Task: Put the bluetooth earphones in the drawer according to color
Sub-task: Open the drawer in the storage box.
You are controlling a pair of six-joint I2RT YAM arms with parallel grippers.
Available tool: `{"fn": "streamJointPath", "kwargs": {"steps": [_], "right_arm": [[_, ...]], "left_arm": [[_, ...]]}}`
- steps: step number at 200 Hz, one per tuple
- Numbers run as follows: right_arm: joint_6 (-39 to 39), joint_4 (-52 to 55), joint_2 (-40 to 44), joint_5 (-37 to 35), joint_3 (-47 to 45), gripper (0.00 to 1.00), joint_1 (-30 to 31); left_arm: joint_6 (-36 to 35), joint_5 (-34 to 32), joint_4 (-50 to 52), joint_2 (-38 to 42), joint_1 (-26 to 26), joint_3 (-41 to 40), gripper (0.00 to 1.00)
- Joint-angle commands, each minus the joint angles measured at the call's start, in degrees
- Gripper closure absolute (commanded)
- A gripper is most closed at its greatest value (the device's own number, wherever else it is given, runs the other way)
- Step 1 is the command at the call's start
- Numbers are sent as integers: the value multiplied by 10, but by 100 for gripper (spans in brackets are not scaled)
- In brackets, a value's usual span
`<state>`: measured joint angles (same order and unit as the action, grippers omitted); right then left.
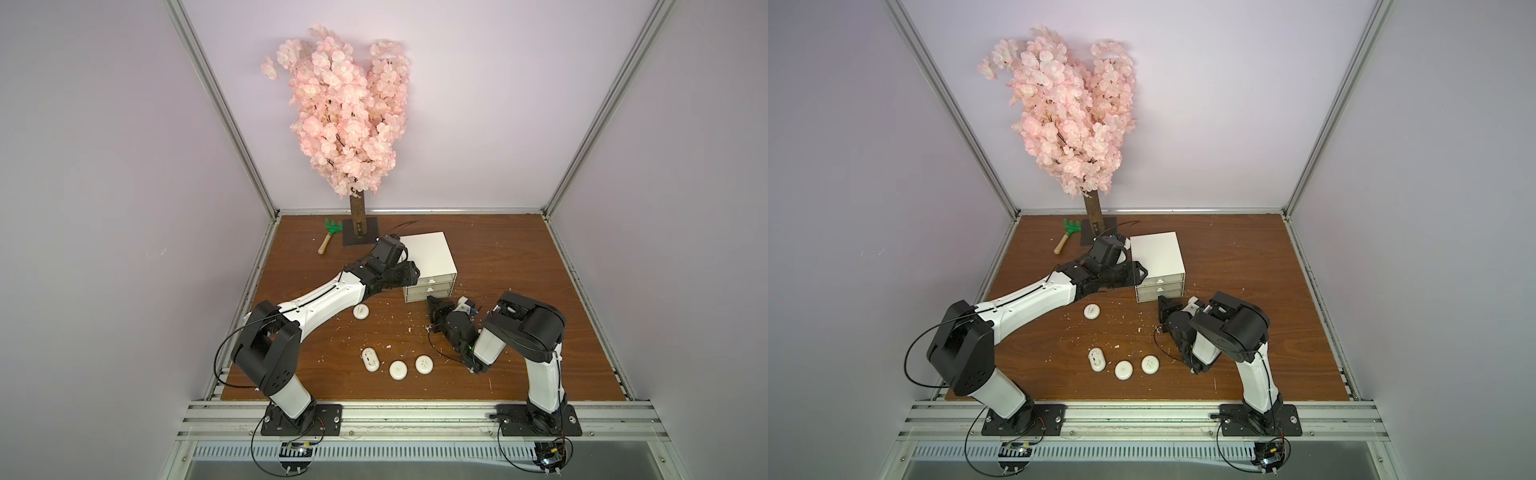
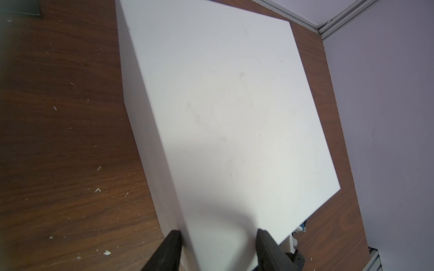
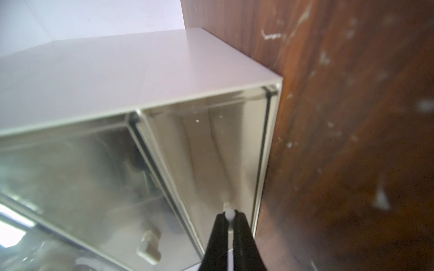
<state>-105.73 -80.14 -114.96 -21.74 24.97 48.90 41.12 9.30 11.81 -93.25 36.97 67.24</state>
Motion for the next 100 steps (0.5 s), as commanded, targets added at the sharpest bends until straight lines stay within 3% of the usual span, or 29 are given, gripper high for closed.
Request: {"fn": "streamJointPath", "kwargs": {"steps": [1, 100], "right_arm": [[-5, 72, 5, 55, -18, 100, 19], [2, 102, 43, 67, -53, 100, 34]], "left_arm": [[6, 9, 21, -21, 21, -23, 46], [9, -5, 19, -29, 21, -22, 46]]}}
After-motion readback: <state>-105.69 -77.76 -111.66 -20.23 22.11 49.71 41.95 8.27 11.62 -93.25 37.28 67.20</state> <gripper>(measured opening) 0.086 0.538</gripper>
